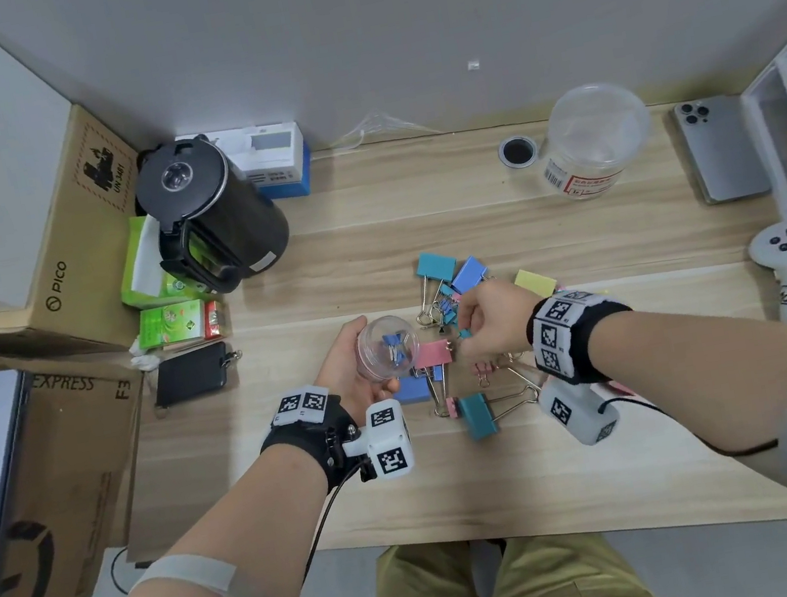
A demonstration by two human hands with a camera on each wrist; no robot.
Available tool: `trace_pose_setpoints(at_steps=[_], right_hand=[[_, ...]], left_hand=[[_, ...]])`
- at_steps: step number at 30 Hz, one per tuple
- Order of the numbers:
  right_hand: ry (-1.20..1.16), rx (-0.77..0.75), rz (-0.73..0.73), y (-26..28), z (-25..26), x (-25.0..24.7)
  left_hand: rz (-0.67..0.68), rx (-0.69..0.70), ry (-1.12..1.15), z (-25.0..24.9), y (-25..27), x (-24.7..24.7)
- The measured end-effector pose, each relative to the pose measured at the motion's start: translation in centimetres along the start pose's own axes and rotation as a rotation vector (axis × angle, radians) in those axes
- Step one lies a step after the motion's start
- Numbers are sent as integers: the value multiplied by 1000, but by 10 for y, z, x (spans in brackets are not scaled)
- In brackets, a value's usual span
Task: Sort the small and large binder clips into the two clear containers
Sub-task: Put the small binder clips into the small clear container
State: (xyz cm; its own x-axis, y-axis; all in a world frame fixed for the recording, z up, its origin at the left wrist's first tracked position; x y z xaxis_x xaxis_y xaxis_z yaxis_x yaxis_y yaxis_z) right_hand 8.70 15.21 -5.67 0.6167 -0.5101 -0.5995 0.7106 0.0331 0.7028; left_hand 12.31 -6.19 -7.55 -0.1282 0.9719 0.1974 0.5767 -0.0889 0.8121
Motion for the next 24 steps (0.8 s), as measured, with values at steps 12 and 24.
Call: trace_pose_setpoints(at_steps=[12, 24], right_hand=[[14, -279, -34, 30, 70, -20], [-346, -257, -73, 25, 63, -19]], left_hand=[[47, 64, -72, -13, 2, 33], [29, 76, 101, -11, 6, 17]])
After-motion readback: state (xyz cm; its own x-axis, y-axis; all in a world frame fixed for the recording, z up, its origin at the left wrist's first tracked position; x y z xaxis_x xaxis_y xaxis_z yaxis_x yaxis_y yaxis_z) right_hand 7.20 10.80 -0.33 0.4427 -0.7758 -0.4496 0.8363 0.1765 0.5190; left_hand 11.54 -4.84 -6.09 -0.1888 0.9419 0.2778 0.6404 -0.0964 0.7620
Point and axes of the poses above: each hand's wrist, its own y-axis away from the middle knuckle, its own x-axis out of the palm, z = x × y, the point moved 3 cm from there along -y, towards the middle knuckle, and after that the axes turned 14 degrees about x, right-handed, at the moved point
